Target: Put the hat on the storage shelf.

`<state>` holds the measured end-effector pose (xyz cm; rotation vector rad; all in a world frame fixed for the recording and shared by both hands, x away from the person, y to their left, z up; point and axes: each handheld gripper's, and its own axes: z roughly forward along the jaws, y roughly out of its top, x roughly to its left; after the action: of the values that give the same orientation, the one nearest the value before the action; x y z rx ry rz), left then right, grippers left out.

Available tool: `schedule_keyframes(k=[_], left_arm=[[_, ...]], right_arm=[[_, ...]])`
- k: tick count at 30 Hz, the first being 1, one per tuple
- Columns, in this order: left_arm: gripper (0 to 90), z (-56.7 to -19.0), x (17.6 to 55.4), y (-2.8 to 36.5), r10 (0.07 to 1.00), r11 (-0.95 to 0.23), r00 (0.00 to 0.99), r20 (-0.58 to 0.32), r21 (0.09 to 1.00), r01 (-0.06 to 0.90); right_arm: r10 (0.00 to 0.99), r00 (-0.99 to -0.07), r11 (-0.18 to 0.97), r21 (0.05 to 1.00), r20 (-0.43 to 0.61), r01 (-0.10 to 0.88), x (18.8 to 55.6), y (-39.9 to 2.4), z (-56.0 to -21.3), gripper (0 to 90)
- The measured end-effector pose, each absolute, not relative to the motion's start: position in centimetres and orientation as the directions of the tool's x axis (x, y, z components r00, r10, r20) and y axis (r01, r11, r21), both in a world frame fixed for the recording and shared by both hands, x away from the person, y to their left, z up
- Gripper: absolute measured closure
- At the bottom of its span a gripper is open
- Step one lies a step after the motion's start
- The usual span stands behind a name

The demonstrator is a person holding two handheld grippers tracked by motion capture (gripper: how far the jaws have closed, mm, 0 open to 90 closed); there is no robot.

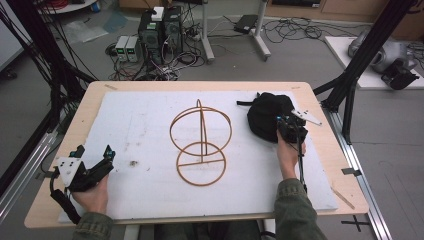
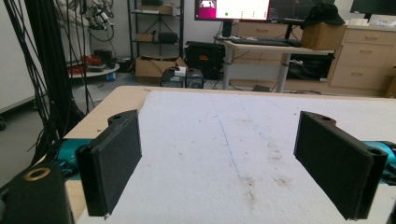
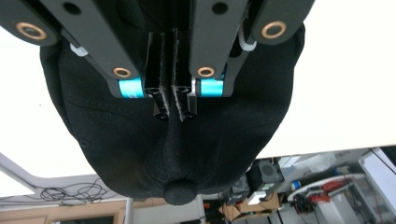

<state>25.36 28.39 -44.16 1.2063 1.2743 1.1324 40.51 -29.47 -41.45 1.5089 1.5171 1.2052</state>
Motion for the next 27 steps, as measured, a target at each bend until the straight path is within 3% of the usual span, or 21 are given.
schedule_keyframes(k=[6,18,27], left_arm=[[15.4,-44.1,25.4,28.3,0.998,0.067,0.008,-0.067,0.996,0.058],[15.4,-44.1,25.2,28.3,0.997,0.082,0.002,-0.082,0.995,0.056],[15.4,-44.1,25.2,28.3,0.998,0.055,0.007,-0.056,0.997,0.053]], right_arm=[[0.979,-0.107,-0.130,0.934,0.174,0.334,40.0,-29.8,-40.3,88.1],[0.966,-0.177,-0.155,0.968,0.190,0.196,38.5,-28.9,-34.7,88.0],[0.959,-0.205,-0.162,0.973,0.194,0.165,37.6,-28.5,-32.7,88.0]])
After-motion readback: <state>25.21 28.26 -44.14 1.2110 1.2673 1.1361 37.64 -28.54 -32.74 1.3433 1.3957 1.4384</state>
